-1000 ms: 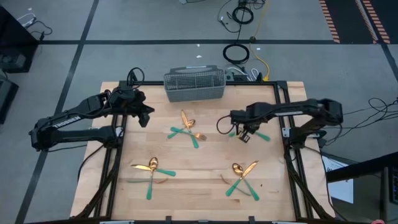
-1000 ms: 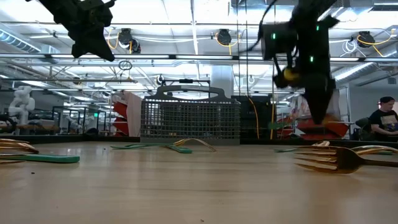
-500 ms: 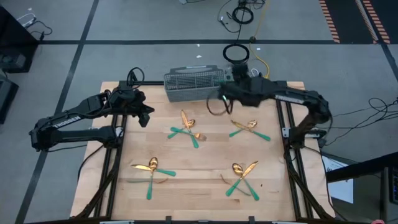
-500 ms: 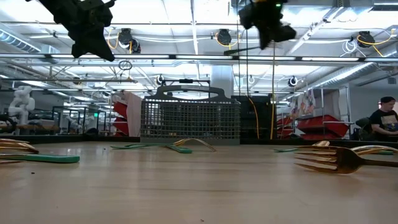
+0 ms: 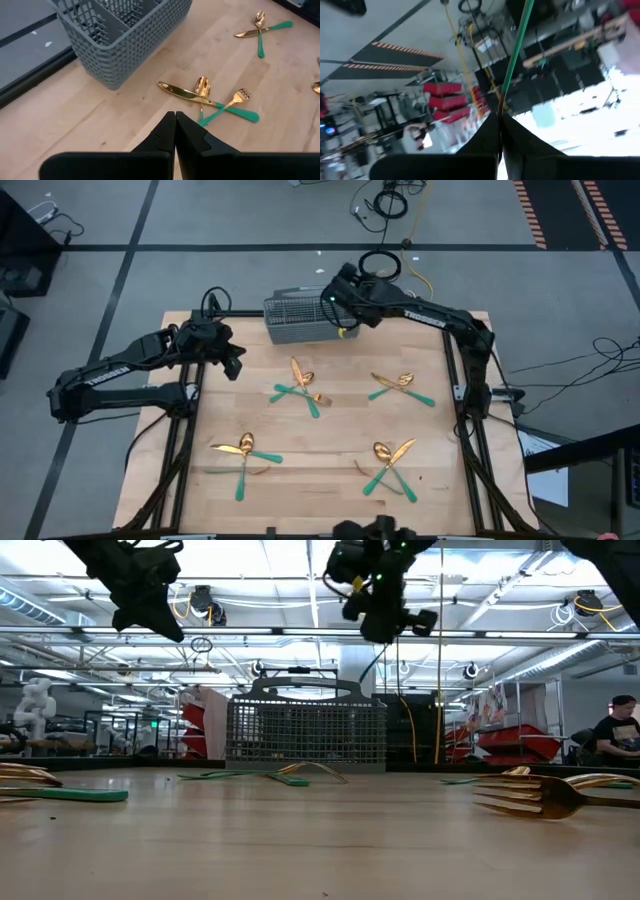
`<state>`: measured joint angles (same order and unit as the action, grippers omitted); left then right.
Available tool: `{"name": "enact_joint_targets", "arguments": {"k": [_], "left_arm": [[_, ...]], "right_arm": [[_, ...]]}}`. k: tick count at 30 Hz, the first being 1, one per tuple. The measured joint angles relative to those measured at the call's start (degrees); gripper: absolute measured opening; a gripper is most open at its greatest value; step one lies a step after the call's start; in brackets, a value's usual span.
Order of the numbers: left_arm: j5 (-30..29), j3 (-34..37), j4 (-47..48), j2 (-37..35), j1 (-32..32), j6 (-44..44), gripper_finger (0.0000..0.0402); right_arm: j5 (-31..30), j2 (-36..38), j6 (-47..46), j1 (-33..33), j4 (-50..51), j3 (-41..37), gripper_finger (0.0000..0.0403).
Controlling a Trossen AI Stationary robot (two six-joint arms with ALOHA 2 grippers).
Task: Sort silverware
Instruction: Put the green fork into the gray bin
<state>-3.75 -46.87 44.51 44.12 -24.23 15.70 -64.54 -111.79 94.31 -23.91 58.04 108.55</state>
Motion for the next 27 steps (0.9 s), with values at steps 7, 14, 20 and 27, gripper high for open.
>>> {"name": "enact_joint_targets", "arguments": {"k": [7, 14, 20, 27], "left_arm": [[-0.39, 0.00, 0.00, 0.00, 0.00, -0.04, 0.0010], [-1.07, 0.00, 0.00, 0.00, 0.00, 0.04, 0.0010], [-2.32, 0.00, 0.01, 0.00, 0.00, 0.14, 0.0010], [-3.92, 0.00, 0.00, 0.00, 0.00, 0.35, 0.0010]], "right_arm": [[10.22, -1.42, 15.55, 1.44, -6.27, 0.02, 0.0000], [15.44, -1.85, 21.47, 1.07, -14.81, -1.94, 0.0000], [15.64, -1.85, 21.89, -0.57, -15.69, -5.99, 0.0000], [15.46, -1.85, 21.89, -2.35, -19.62, -11.04, 0.0000]]}}
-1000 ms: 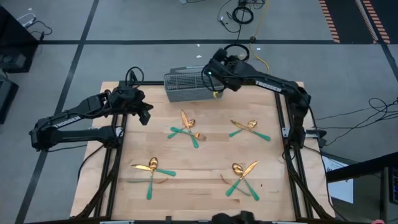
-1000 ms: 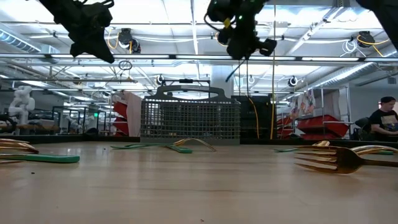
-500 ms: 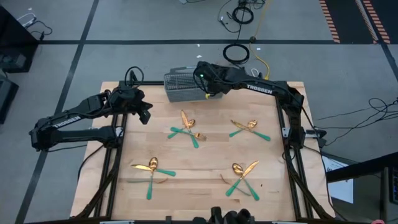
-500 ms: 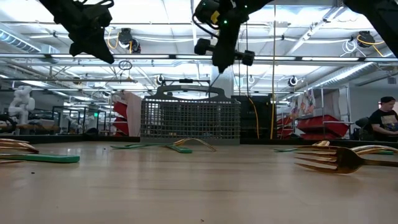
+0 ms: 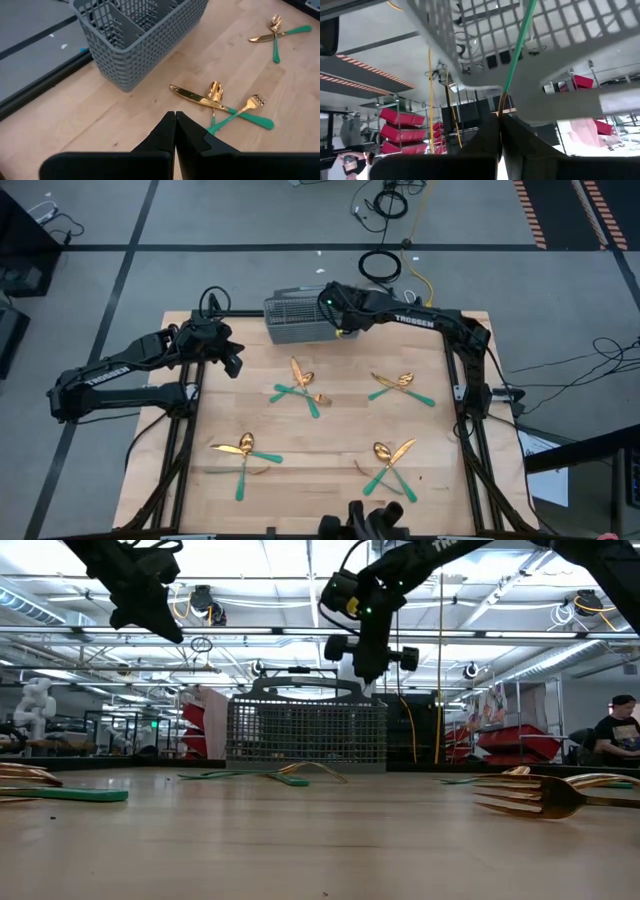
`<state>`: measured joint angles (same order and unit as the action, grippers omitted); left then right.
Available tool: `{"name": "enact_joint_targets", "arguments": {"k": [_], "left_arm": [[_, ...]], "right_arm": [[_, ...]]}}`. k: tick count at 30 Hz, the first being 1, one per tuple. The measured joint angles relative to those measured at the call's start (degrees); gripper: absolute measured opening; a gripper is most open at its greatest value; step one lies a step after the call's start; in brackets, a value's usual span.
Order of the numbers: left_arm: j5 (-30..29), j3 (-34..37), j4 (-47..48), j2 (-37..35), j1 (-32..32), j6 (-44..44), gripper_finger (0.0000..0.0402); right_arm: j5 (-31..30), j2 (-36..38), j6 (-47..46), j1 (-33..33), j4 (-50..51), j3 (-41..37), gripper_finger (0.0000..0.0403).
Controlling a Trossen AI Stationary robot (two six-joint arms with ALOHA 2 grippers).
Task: Sort silverware
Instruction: Put the green fork into the gray bin
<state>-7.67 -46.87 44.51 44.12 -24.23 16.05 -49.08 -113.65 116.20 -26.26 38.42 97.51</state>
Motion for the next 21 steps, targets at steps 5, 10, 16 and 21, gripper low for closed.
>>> {"name": "enact_joint_targets", "arguments": {"k": [5, 10, 16, 21], "left_arm": [[-0.13, 0.00, 0.00, 0.00, 0.00, -0.33, 0.0010], [-0.14, 0.00, 0.00, 0.00, 0.00, -0.34, 0.0010], [-0.14, 0.00, 0.00, 0.02, 0.00, -0.31, 0.0010], [-0.14, 0.00, 0.00, 0.01, 0.00, -0.26, 0.0010]], "right_arm": [[0.97, 0.00, -1.02, -0.53, -2.36, -0.43, 0.0000], [4.24, 0.00, -4.78, -0.72, -3.84, -0.43, 0.0004], [7.64, 0.00, -7.28, -0.72, -3.53, -0.41, 0.0036], [8.15, 0.00, -11.01, -0.72, -3.68, -0.41, 0.0067]]}}
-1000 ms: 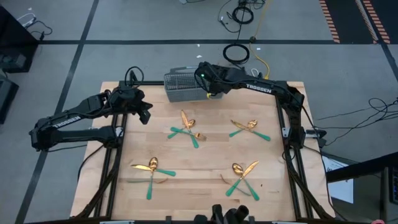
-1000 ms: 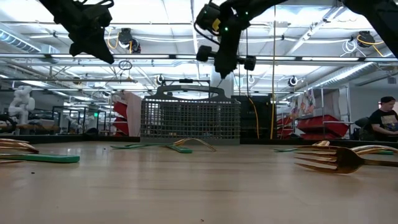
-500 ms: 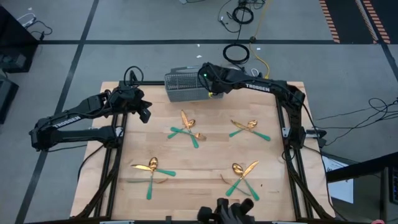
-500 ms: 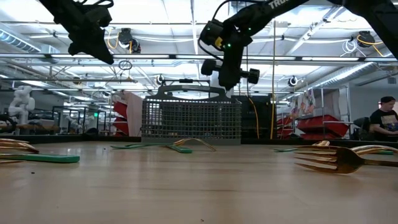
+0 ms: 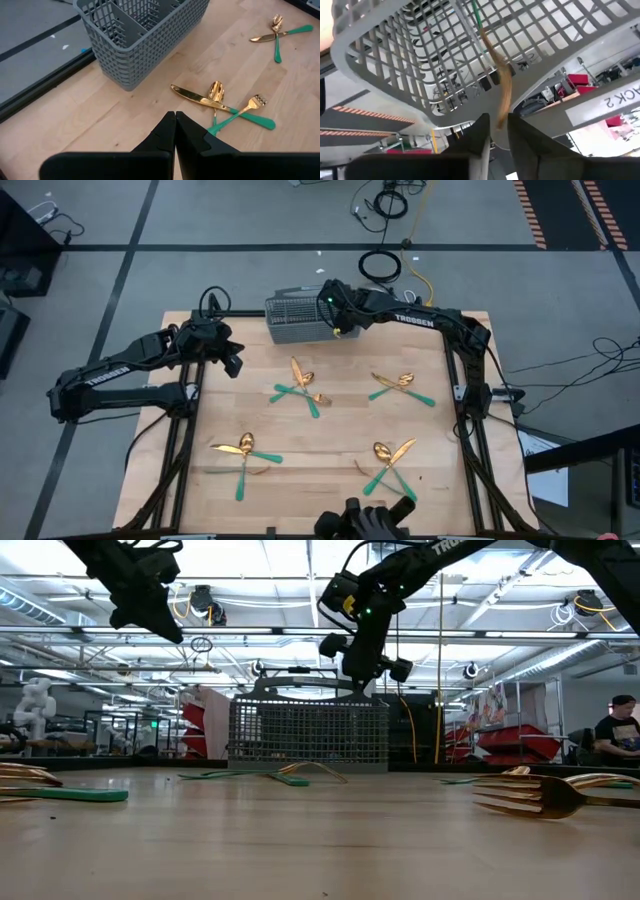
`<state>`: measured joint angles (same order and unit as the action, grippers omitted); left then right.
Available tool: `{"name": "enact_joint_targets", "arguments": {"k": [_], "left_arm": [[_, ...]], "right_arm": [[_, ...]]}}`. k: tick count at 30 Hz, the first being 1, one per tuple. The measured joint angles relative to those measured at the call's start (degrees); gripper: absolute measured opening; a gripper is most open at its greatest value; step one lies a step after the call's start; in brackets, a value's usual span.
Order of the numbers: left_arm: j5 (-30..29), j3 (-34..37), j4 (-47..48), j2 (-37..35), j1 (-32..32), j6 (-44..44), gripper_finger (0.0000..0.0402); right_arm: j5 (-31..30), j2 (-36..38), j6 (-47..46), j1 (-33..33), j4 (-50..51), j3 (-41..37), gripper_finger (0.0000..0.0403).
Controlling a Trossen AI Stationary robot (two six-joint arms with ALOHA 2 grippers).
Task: Sort silverware
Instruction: Put the green fork into the gray bin, then put the green spoon into the gray bin
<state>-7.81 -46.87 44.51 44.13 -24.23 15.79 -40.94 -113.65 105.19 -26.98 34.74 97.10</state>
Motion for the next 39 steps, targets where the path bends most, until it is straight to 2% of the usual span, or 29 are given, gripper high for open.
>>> {"name": "enact_joint_targets", "arguments": {"k": [4, 9, 14, 17, 19, 22, 24, 27, 30, 32, 35, 39], "left_arm": [[-0.02, 0.00, 0.00, -0.01, 0.00, 0.28, 0.0010], [-0.02, 0.00, -0.02, -0.01, 0.00, 0.28, 0.0010], [-0.02, 0.00, -0.02, -0.01, 0.00, 0.28, 0.0010], [-0.02, 0.00, 0.01, 0.00, 0.00, 0.17, 0.0010], [-0.02, 0.02, 0.07, 0.00, 0.02, 0.17, 0.0010], [0.00, 0.02, 0.04, 0.01, 0.11, 0.13, 0.0010], [-0.02, 0.02, 0.02, 0.01, 0.11, -0.13, 0.0010], [0.00, 0.02, -0.02, 0.01, 0.11, -0.17, 0.0010], [0.00, 0.02, -0.03, 0.01, 0.11, -0.19, 0.0010], [0.00, 0.02, -0.02, 0.01, 0.15, -0.19, 0.0010], [0.00, 0.02, -0.06, 0.01, 0.15, -0.11, 0.0010], [0.00, 0.02, -0.24, 0.01, 0.15, 0.25, 0.0010]], "right_arm": [[-1.67, 0.00, -7.07, 0.41, -4.09, 0.00, 0.0088], [-11.11, 0.38, -15.20, 1.97, -11.25, 0.29, 0.0104], [-18.43, 4.69, -34.42, 4.58, -7.05, 2.68, 0.0108], [-18.77, 10.20, -53.69, 6.81, 3.54, 3.60, 0.0108], [-15.55, 14.53, -71.92, 8.47, 15.33, 3.63, 0.0108], [-0.43, 20.03, -99.01, 9.65, 34.88, 3.63, 0.0108], [8.46, 21.90, -109.31, 9.47, 44.10, 2.51, 0.0108], [13.24, 22.78, -110.94, 9.57, 51.14, -2.16, 0.0108], [19.23, 23.06, -108.30, 9.87, 51.05, -9.64, 0.0117], [23.63, 22.89, -106.41, 9.47, 48.76, -15.59, 0.0134], [24.50, 22.73, -105.82, 8.71, 43.21, -24.83, 0.0168], [28.20, 22.73, -110.45, 5.93, 35.07, -33.99, 0.0210]]}}
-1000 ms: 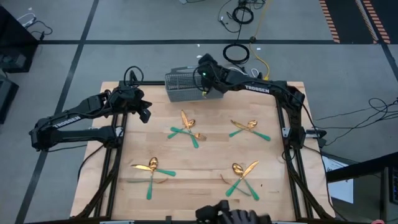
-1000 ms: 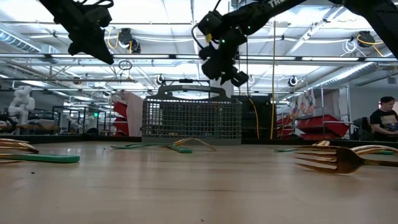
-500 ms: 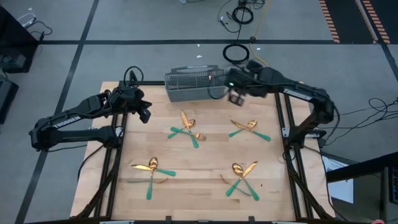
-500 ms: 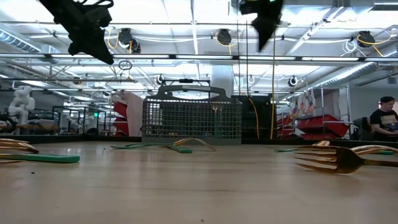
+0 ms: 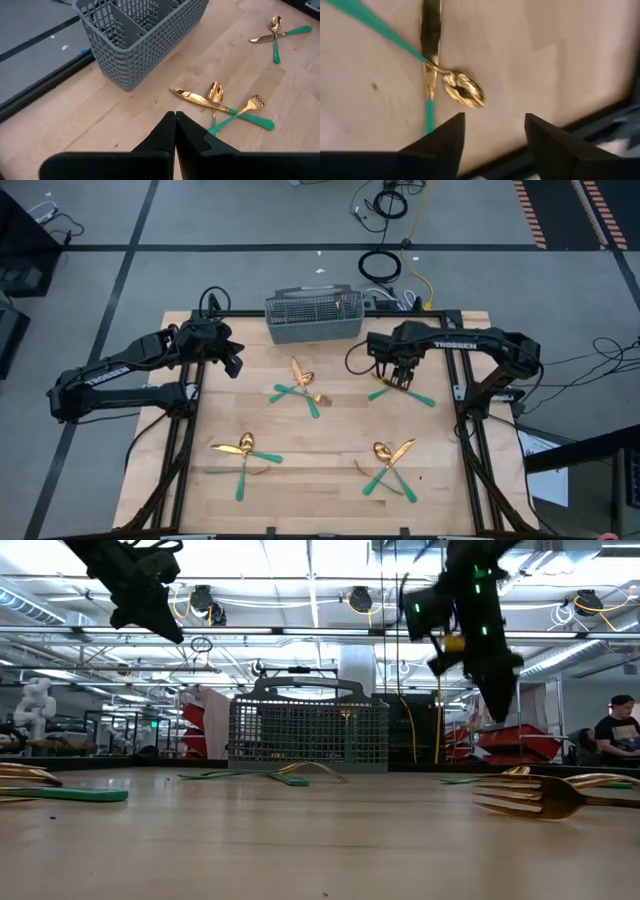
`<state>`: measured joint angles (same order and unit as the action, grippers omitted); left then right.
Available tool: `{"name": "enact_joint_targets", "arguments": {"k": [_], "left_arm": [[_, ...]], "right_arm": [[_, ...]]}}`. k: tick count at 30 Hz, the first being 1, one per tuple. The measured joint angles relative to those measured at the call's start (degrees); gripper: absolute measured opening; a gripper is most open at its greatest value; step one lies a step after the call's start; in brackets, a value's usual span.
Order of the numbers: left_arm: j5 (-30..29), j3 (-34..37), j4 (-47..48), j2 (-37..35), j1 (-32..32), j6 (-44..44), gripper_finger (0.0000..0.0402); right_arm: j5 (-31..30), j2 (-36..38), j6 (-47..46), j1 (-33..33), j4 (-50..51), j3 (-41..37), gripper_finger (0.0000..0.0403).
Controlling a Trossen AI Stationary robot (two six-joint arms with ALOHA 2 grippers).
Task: Sort silverware
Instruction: Put the green spoon into the gray bin
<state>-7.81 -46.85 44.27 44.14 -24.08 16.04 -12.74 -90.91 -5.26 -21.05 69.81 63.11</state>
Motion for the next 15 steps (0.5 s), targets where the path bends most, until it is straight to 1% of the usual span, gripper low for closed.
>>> {"name": "enact_joint_targets", "arguments": {"k": [3, 6, 9, 12, 15], "left_arm": [[0.00, 0.00, -0.04, 0.00, 0.01, 0.06, 0.0010], [0.00, 0.00, -0.24, 0.00, 0.00, 0.10, 0.0010], [0.00, 0.00, -0.26, 0.00, -0.02, 0.13, 0.0010], [0.01, 0.00, -0.28, 0.00, 0.00, 0.19, 0.0010], [0.02, 0.00, -0.28, 0.00, 0.01, 0.19, 0.0010]], "right_arm": [[2.61, 0.30, -5.19, -2.38, -5.74, -4.72, 0.0232], [4.17, 1.06, -12.45, -4.75, -10.89, -7.83, 0.0246], [6.49, 1.75, -18.67, -6.79, -12.69, -9.23, 0.0255], [8.62, 1.73, -19.80, -7.50, -12.01, -9.29, 0.0261], [8.70, 1.73, -19.80, -7.49, -11.96, -9.29, 0.0263]]}}
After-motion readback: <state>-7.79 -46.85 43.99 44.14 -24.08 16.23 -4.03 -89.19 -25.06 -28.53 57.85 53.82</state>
